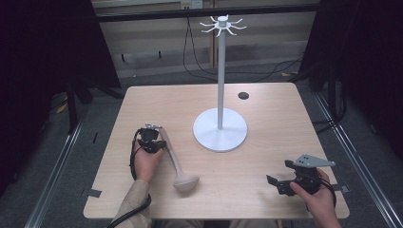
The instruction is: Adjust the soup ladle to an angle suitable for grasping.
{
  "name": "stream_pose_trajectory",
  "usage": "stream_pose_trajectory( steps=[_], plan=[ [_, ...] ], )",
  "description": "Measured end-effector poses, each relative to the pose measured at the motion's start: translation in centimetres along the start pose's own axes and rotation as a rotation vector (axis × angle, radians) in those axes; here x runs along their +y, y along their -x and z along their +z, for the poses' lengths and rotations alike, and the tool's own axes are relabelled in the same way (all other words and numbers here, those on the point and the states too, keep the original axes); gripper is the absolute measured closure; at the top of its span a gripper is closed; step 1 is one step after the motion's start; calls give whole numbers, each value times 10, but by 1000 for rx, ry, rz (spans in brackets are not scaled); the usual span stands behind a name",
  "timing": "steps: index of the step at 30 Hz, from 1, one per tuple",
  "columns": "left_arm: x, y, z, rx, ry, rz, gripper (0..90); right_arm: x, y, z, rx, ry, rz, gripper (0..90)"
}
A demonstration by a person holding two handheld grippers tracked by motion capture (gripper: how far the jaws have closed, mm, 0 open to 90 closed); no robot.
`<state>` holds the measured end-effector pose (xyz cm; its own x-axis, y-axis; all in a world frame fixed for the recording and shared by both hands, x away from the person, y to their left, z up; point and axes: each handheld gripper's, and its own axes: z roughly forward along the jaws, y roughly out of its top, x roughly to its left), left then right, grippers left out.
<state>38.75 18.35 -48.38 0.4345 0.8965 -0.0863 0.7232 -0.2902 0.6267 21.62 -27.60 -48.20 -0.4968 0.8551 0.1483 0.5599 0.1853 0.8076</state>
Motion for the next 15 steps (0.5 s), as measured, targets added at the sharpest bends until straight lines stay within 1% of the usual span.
stream_pose_trajectory(
  steps=[2, 3, 4, 5, 6, 7, 9, 10, 12, 14, 15],
  plan=[
    [0, 3, 1, -4, 3, 4, 897, 0, 0, 0, 0, -3, 2, 42],
    [1, 4, 1, -12, -1, 12, 897, 0, 0, 0, 1, -4, 1, 43],
    [1, 6, 2, -15, 2, 6, 897, 0, 0, 0, 1, -4, 1, 43],
    [1, 7, 2, -16, -3, 19, 897, 0, -1, 0, 0, -2, -1, 42],
    [2, 9, 3, -27, 3, 10, 897, 0, -1, 1, 0, -3, -1, 43],
    [2, 10, 3, -29, -6, 19, 897, 0, -1, 1, 1, -4, 1, 43],
    [3, 14, 5, -35, -6, 31, 897, 0, -1, 1, 6, -11, -6, 43],
    [4, 16, 5, -39, -10, 28, 897, -1, -1, 1, 7, -14, -7, 43],
    [5, 19, 7, -54, -11, 39, 896, -1, -2, 2, 6, -18, -10, 43],
    [7, 23, 8, -61, -14, 47, 896, 0, -2, 2, 10, -18, -13, 43],
    [7, 24, 8, -69, -24, 53, 896, -1, -2, 2, 11, -17, -12, 43]
  ],
)
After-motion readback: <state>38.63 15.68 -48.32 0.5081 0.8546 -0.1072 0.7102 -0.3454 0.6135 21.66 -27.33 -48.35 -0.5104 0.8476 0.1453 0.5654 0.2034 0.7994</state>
